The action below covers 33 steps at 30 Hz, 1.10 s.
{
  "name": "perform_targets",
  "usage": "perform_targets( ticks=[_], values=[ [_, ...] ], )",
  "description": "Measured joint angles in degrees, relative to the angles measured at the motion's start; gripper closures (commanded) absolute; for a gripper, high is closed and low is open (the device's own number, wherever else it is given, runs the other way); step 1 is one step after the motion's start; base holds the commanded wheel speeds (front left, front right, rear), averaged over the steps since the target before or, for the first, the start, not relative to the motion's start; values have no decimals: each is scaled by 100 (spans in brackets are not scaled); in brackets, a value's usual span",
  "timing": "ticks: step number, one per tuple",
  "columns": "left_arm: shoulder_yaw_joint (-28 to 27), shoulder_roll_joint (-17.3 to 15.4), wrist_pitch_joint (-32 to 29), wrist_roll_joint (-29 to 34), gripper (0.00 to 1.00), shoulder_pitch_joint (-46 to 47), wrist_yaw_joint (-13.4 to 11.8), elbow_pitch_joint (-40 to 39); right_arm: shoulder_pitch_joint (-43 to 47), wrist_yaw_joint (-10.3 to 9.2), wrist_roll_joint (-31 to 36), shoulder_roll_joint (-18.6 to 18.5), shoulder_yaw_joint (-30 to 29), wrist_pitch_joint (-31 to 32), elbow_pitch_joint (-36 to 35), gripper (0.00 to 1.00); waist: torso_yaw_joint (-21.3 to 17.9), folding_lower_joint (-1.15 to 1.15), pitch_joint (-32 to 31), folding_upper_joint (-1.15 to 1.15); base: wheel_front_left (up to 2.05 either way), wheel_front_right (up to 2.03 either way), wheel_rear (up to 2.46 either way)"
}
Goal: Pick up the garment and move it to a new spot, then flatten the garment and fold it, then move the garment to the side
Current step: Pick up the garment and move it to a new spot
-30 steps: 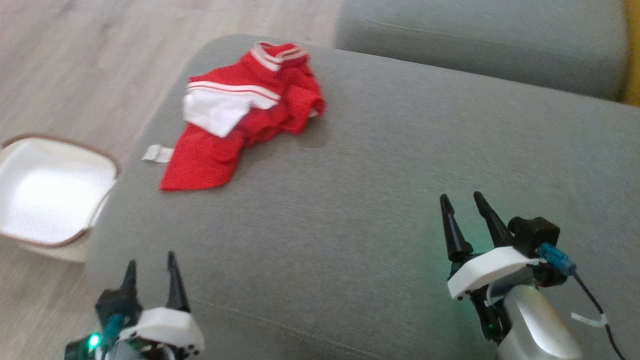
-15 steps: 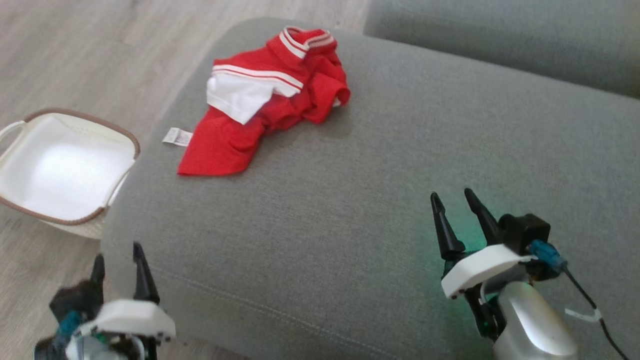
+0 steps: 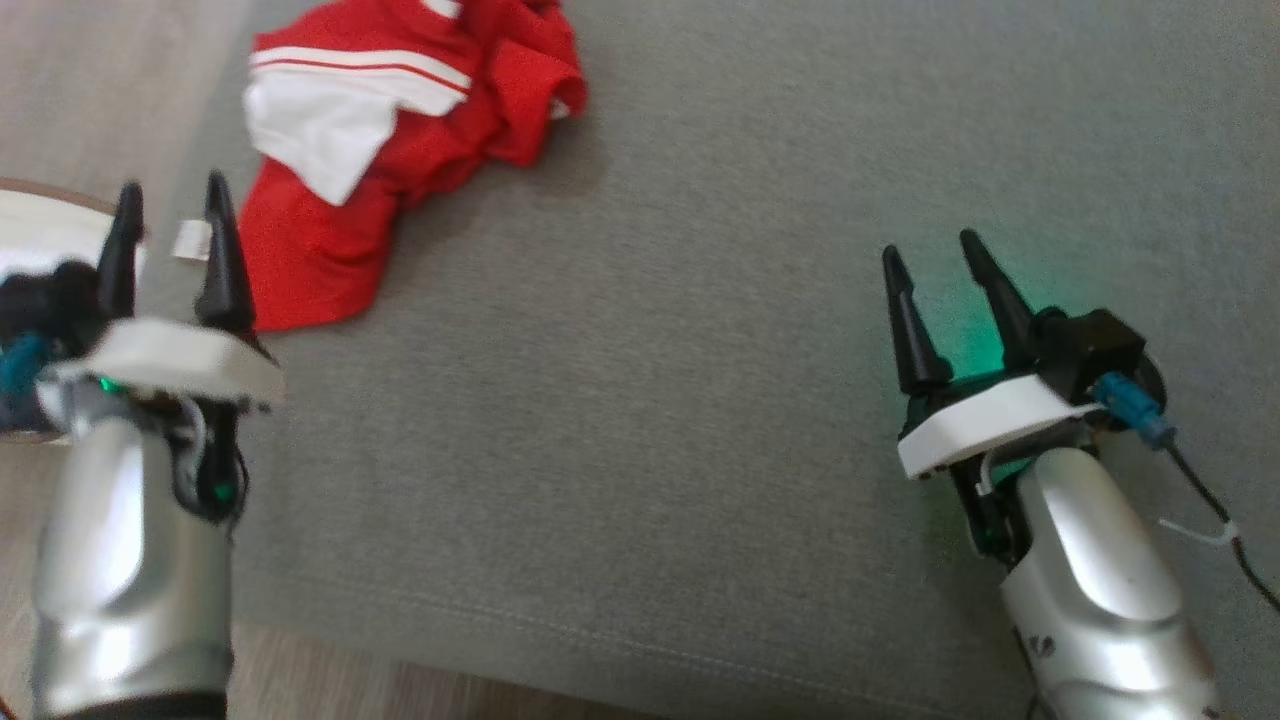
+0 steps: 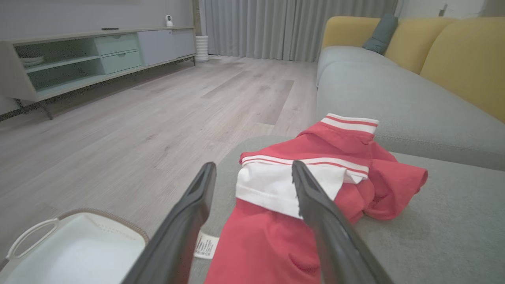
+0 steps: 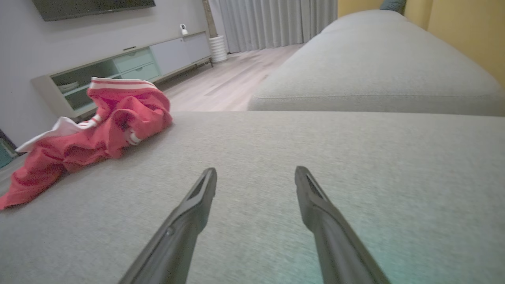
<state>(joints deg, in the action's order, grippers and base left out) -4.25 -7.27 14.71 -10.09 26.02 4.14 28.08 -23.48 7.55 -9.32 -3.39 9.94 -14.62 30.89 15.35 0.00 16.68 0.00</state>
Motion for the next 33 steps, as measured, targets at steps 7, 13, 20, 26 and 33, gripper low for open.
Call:
perform_targets(
  ticks=[7, 13, 20, 26, 33],
  values=[
    [156, -287, 0, 27, 0, 1050, 234, 1038, -179, 0, 49, -115, -87, 0, -245, 0, -467, 0, 472, 0, 0, 0, 0],
    [366, -497, -208, -25, 0, 1795, 296, 2212, -348, 0, 48, -135, -91, 0, -421, 0, -845, 0, 818, 0, 0, 0, 0],
    [397, -620, -713, -202, 53, 2153, 298, 3221, -426, -1, 30, -132, -129, 0, -444, 0, -1195, 0, 1016, 0, 0, 0, 0],
    [543, -738, -570, -205, 100, 2271, 298, 3504, -424, 0, -57, -107, -167, 0, -333, 0, -1365, 0, 821, 0, 0, 0, 0],
    [1288, -710, -191, -208, 100, 2612, 301, 2978, -404, 0, -338, -38, -81, -1, -318, 0, -1823, 0, 546, 0, 0, 0, 0]
  ],
)
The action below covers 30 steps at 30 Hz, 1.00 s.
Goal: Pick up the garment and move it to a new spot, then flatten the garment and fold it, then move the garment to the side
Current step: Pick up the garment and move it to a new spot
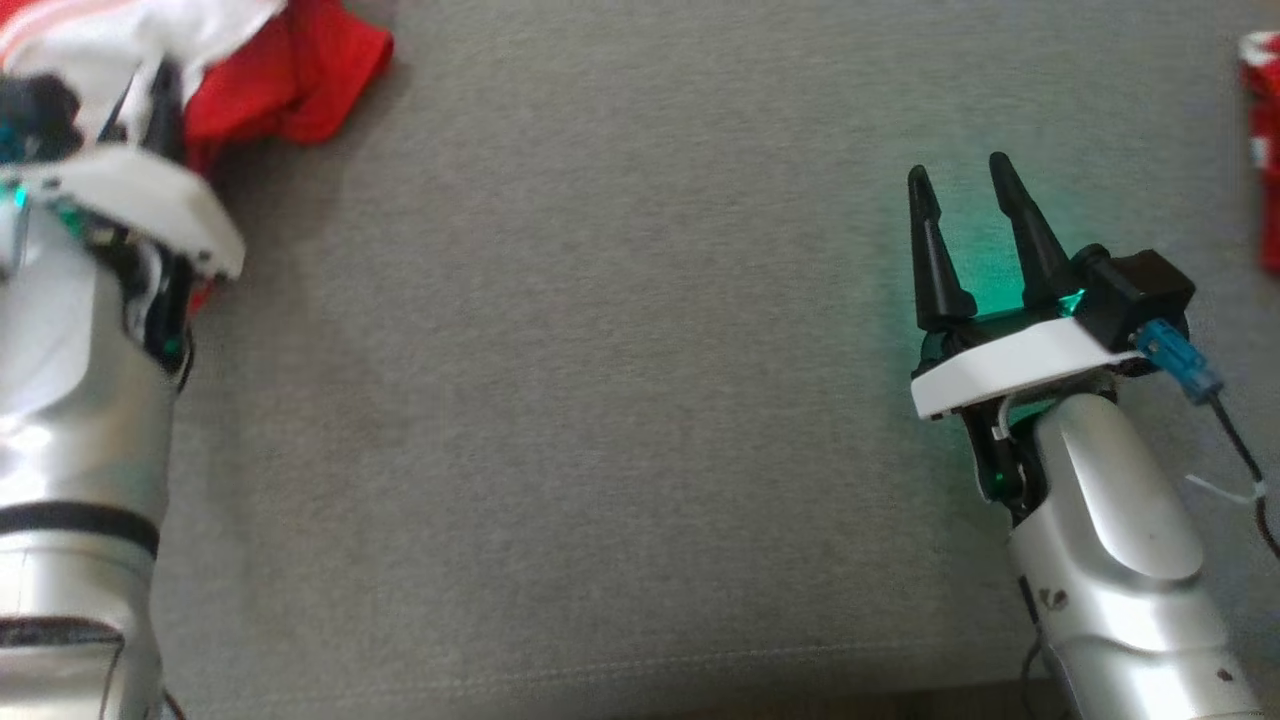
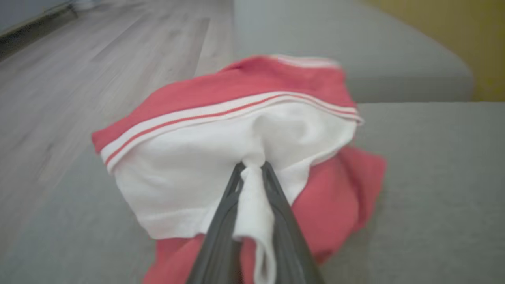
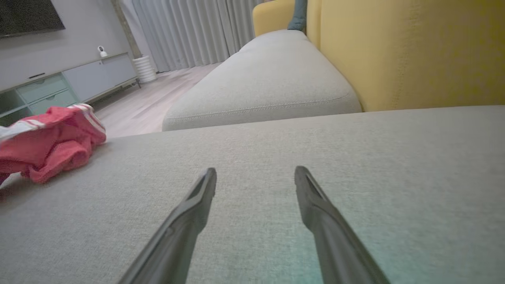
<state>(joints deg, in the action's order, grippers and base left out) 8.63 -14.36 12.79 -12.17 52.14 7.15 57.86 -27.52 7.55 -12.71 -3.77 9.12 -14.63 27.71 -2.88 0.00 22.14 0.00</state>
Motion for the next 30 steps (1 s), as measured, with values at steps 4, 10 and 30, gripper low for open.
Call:
perform_targets(
  ticks=[4, 10, 30],
  values=[
    [528, 123, 46, -124, 100, 196, 0, -378, 19, 0, -360, 12, 243, 0, -69, 0, -340, 0, -105, 0, 0, 0, 0],
    [1407, 531, 96, -407, 100, 213, 0, -853, 50, 0, -736, 25, 499, 0, -145, 0, -913, 0, -196, 0, 0, 0, 0],
    [2672, 1112, 151, -1059, 58, -427, -116, -1013, 246, 0, -1050, 31, 742, 0, -192, 0, -1764, 0, -312, 0, 0, 0, 0]
  ],
)
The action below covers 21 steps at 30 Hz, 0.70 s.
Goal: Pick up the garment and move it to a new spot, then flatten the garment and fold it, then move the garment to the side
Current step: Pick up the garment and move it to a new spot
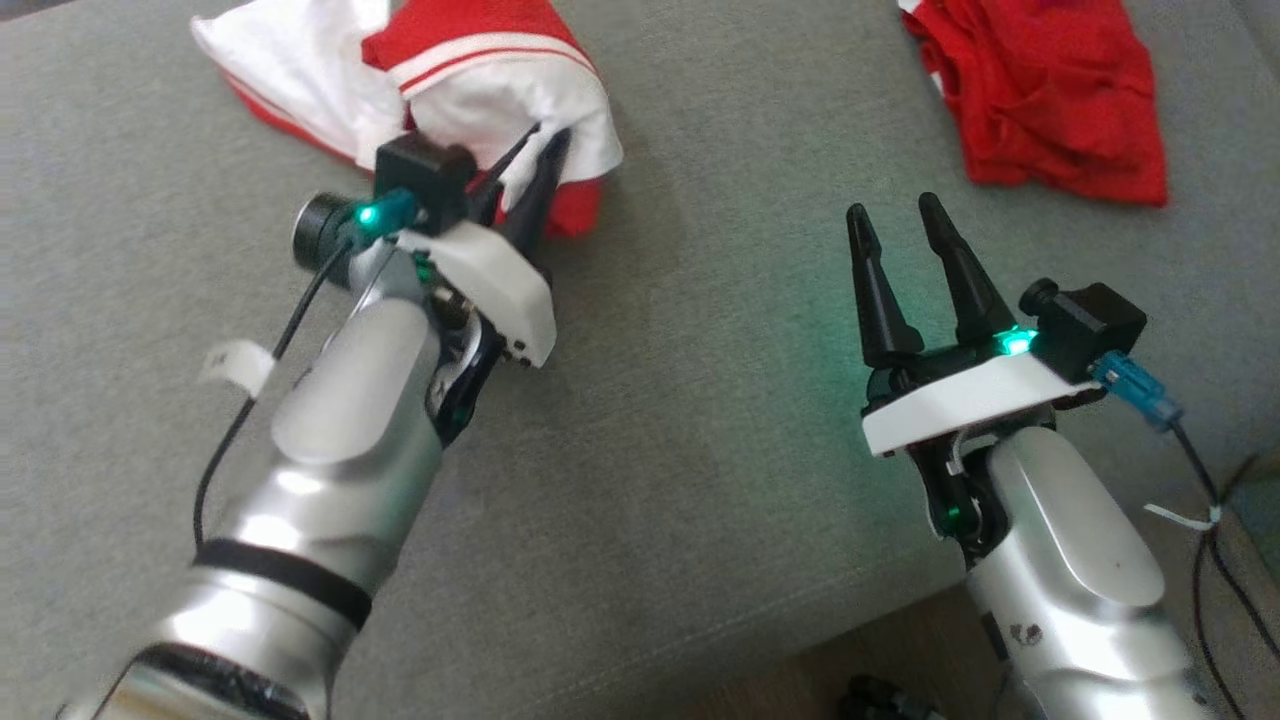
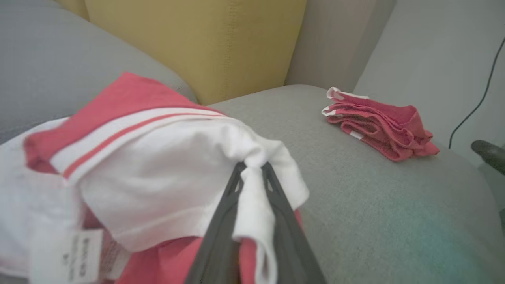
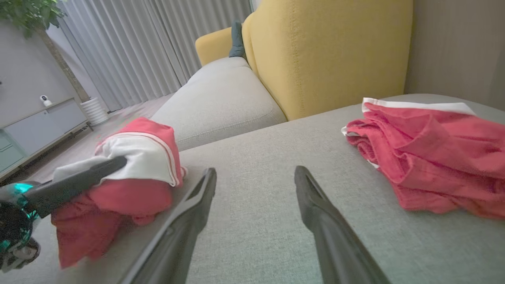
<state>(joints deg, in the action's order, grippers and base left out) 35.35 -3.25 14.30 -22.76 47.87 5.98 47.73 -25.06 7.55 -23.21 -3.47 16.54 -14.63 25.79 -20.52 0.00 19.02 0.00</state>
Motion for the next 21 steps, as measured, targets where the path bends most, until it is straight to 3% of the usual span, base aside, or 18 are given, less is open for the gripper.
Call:
perform_targets(
  ticks=[1, 2, 14, 21],
  values=[
    [-77, -1, 0, 1, 6, -88, -67, -44, -1, 0, 1, 0, -2, 0, 0, 0, 43, 0, -13, 0, 0, 0, 0],
    [-142, -12, 0, 25, 0, -185, -152, -103, -1, -1, 5, 0, -7, 0, 1, 0, 90, 0, -27, 0, 0, 0, 0],
    [-1682, -198, 0, 417, 0, -2081, -1144, -1426, 5, -1, 183, 0, -31, 0, 141, 0, 738, 0, -357, 0, 0, 0, 0],
    [-2417, -149, 0, 792, 0, -3122, -1257, -2116, 143, -1, 261, 0, -40, 0, 320, 0, 1055, 0, -651, 0, 0, 0, 0]
  ],
)
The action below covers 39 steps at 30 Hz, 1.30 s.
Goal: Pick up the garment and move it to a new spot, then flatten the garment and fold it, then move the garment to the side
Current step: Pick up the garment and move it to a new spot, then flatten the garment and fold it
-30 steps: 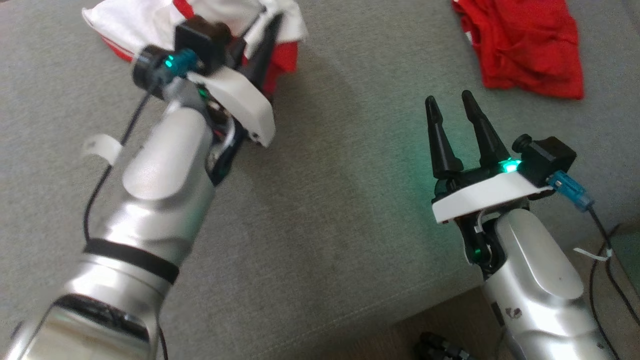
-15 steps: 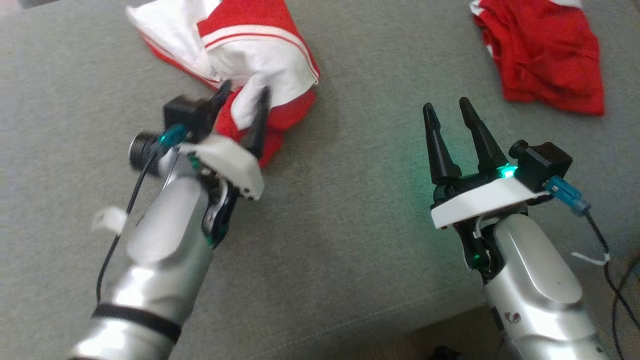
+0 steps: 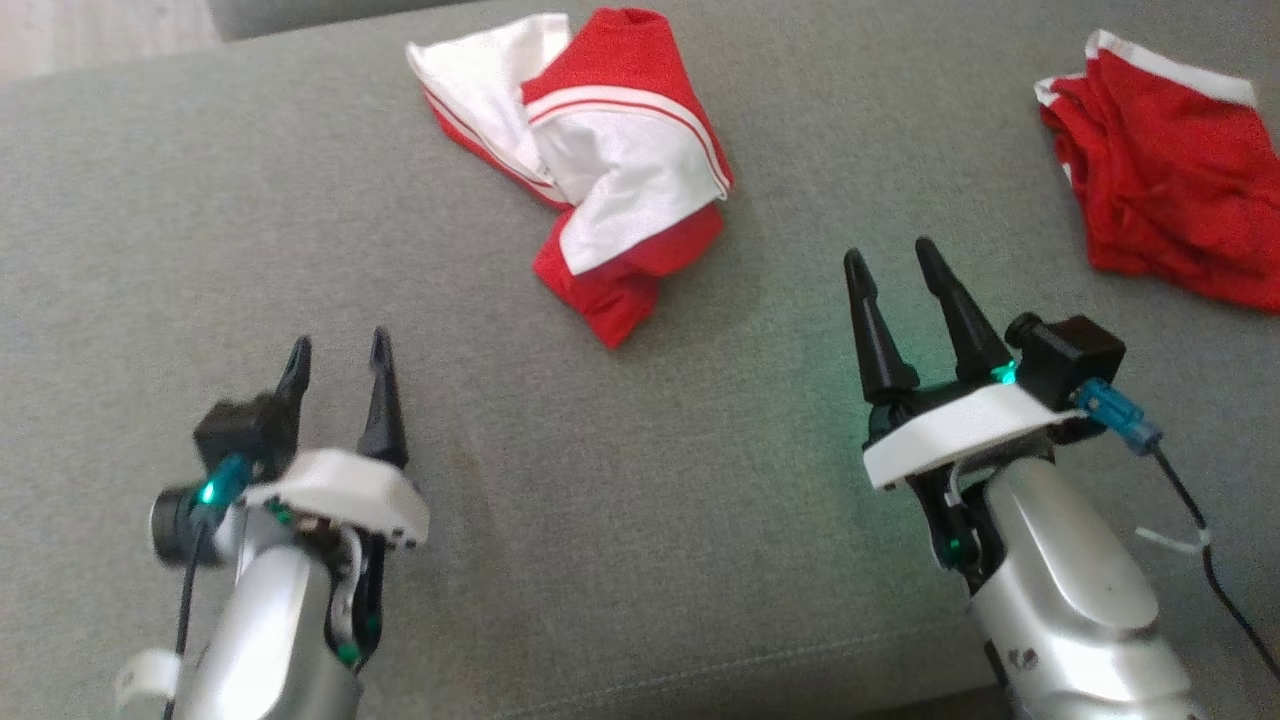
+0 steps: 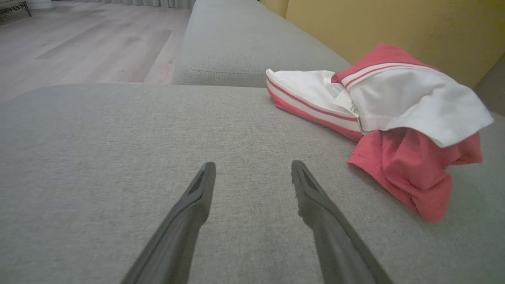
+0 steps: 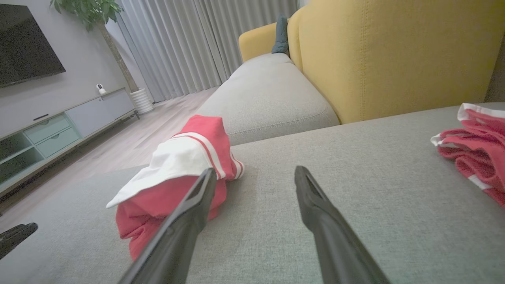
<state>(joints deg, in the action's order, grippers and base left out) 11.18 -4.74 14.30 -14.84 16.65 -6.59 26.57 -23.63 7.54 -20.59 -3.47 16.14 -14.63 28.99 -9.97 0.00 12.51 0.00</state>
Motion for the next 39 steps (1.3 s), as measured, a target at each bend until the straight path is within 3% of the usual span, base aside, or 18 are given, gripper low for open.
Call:
perform_targets(
  ticks=[6, 14, 33, 39],
  values=[
    [-448, 137, 0, 242, 0, -755, -5, -466, 177, 1, 63, 0, -8, 0, 183, 0, 193, 0, -297, 0, 0, 0, 0],
    [-639, 196, 0, 368, 0, -1424, 60, -681, 373, 1, 154, 0, -56, 0, 363, 0, 344, 0, -620, 0, 0, 0, 0],
    [-428, 203, 0, 308, 0, -1404, 3, -804, 403, 0, 153, 0, -54, 0, 394, 0, 376, 0, -495, 0, 0, 0, 0],
    [-166, 205, 0, 204, 0, -1251, 2, -775, 290, 0, 189, -1, 44, 0, 397, 0, 600, 0, -330, 0, 0, 0, 0]
  ],
)
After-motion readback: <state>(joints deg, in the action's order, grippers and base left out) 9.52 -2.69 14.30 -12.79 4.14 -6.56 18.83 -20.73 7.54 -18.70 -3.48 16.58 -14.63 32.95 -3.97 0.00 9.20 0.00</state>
